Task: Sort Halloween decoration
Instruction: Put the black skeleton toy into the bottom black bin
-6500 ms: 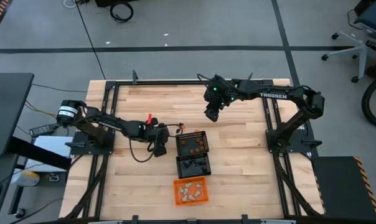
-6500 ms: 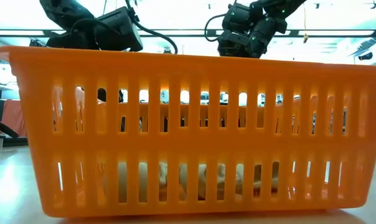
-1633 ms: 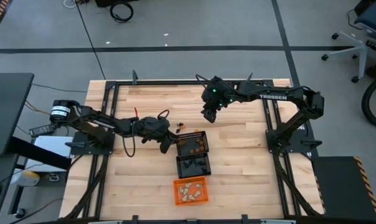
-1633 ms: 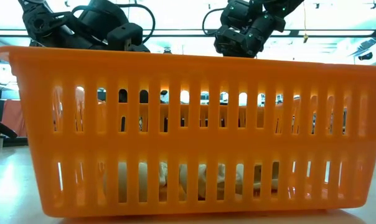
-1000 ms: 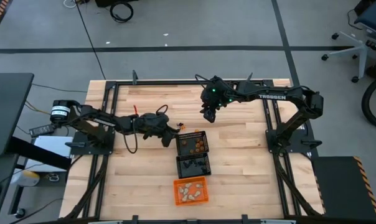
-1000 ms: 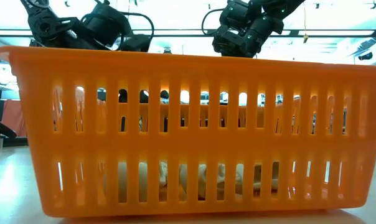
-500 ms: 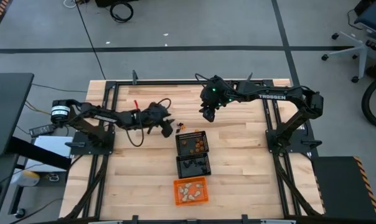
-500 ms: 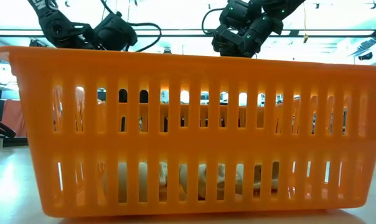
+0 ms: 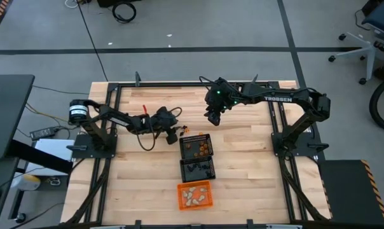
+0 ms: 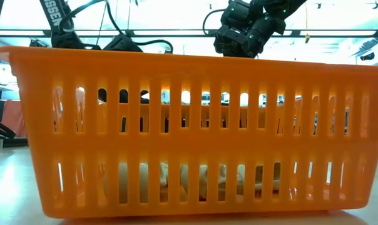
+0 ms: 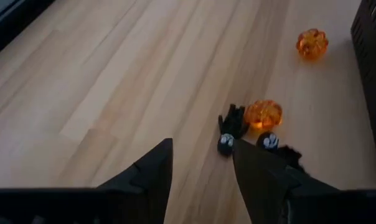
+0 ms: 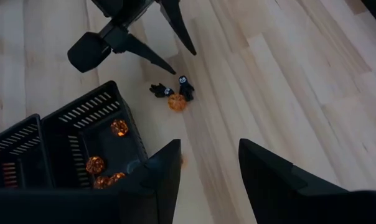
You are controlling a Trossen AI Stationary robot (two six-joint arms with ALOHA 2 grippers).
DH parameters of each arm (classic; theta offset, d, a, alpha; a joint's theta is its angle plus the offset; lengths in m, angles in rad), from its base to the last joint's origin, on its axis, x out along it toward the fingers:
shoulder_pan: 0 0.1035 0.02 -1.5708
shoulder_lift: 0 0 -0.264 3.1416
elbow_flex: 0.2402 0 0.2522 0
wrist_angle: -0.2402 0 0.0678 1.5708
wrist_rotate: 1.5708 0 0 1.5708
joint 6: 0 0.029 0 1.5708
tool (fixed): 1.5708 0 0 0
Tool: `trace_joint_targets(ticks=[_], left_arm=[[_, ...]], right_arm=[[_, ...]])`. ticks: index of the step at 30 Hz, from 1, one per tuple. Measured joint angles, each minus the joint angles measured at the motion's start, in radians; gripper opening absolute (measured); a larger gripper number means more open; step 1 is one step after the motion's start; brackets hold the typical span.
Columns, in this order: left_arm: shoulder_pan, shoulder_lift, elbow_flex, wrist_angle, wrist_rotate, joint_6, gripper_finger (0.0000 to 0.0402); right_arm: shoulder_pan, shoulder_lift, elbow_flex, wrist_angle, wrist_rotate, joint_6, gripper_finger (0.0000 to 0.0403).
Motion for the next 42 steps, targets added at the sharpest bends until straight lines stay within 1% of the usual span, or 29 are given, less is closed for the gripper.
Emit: trace_joint_targets(ticks=[3,7,13,19,23,27,31,35,38,42], left_arm=[[0.000,0.022,0.000,0.038,0.015,0.000,0.0172],[0.000,0.053,0.000,0.087,0.079,0.000,0.0172],[0.007,0.096,0.000,0.133,0.089,-0.010,0.0172],[0.032,0.115,0.000,0.126,0.093,-0.023,0.0172],[0.047,0.115,0.000,0.124,0.137,-0.018,0.0172],[0.052,0.115,0.000,0.126,0.155,-0.016,0.0172],[0.051,0.115,0.000,0.127,0.183,0.009,0.0171],[0.051,0.115,0.000,0.128,0.184,0.035,0.0171],[0.051,0.115,0.000,0.128,0.191,0.059,0.0161],[0.051,0.115,0.000,0.129,0.228,0.067,0.0132]], right_arm=[[0.000,0.000,0.000,-0.011,-0.002,0.000,0.0165],[0.000,0.000,0.000,-0.012,-0.002,-0.001,0.0165],[0.000,0.000,0.000,-0.012,-0.002,-0.003,0.0165],[0.002,-0.001,0.000,-0.012,-0.009,0.000,0.0165],[0.005,-0.001,0.000,-0.012,-0.009,0.000,0.0165],[0.004,-0.001,0.000,-0.012,-0.009,0.000,0.0165],[0.005,-0.001,0.000,-0.013,-0.009,0.000,0.0165],[0.005,-0.001,0.000,-0.013,-0.009,0.017,0.0165],[0.006,-0.001,0.000,-0.013,-0.015,0.023,0.0165],[0.006,-0.001,0.000,-0.013,-0.036,0.024,0.0165]])
